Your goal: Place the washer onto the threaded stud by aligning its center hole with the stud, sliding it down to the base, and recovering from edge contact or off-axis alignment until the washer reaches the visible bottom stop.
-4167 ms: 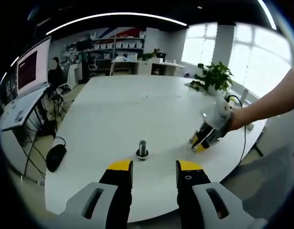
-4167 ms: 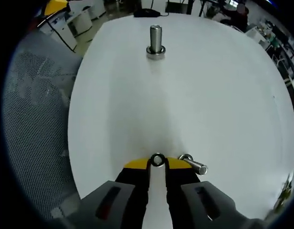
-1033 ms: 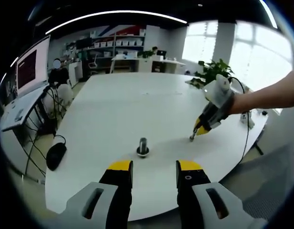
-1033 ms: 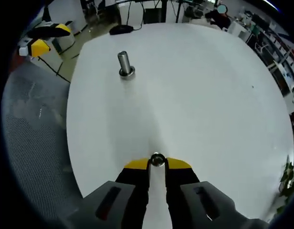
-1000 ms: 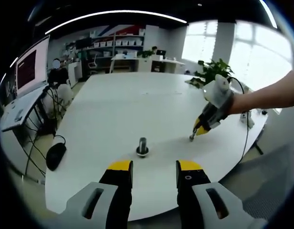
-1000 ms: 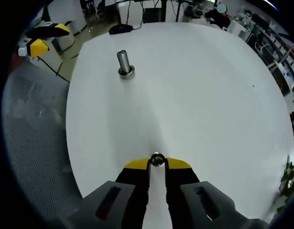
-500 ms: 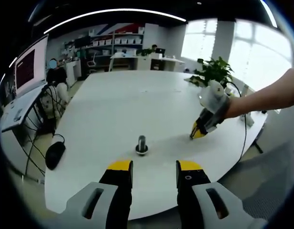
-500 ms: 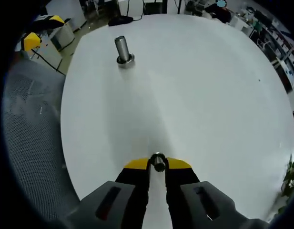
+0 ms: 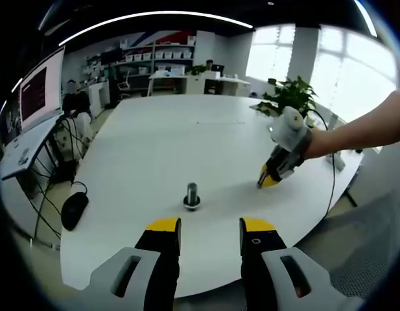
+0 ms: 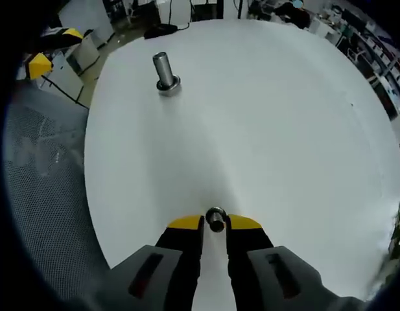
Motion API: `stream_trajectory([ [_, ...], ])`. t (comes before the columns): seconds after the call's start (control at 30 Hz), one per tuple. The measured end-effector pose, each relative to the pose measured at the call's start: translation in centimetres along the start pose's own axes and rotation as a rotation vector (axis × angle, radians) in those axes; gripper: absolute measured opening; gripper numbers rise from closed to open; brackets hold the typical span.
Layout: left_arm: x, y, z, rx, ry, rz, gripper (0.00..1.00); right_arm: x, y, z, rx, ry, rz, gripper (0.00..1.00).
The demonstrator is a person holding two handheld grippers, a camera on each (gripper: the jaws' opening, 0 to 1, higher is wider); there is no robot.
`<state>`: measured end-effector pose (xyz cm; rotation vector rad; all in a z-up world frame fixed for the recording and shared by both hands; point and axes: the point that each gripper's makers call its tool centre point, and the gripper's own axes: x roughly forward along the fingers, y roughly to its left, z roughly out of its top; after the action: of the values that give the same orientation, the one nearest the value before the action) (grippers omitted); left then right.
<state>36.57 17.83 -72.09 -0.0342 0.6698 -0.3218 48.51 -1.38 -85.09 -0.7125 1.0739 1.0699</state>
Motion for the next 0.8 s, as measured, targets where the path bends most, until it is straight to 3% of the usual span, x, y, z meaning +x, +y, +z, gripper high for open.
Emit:
stream_trajectory([
  [0.17,0.1,-0.2,0.0,-0.002,0.004,-0.012,0.34,-0.6,0.2,-0.6,0.009,-0.016,0.001,0.18],
  [0.37,0.3,-0.5,-0.2,-0.005,0.013,-0.027,0.34,-2.2,0.8,-0.6,0.030,-0.082,-0.011,0.18],
  [0.47,0.3,-0.7,-0.1,-0.014,0.012,-0.035,0.34,-3.1,1.0,-0.3,0.073,-0.144,-0.014,0.18],
  [0.67,0.3,-0.8,0.0,-0.009,0.005,-0.036,0.34,-5.0,1.0,-1.0,0.105,-0.206,-0.035,0.20],
  [0.8,0.2,-0.9,0.3,-0.004,-0.009,-0.040,0.34,-7.1,0.9,-0.2,0.159,-0.330,-0.064,0.20],
])
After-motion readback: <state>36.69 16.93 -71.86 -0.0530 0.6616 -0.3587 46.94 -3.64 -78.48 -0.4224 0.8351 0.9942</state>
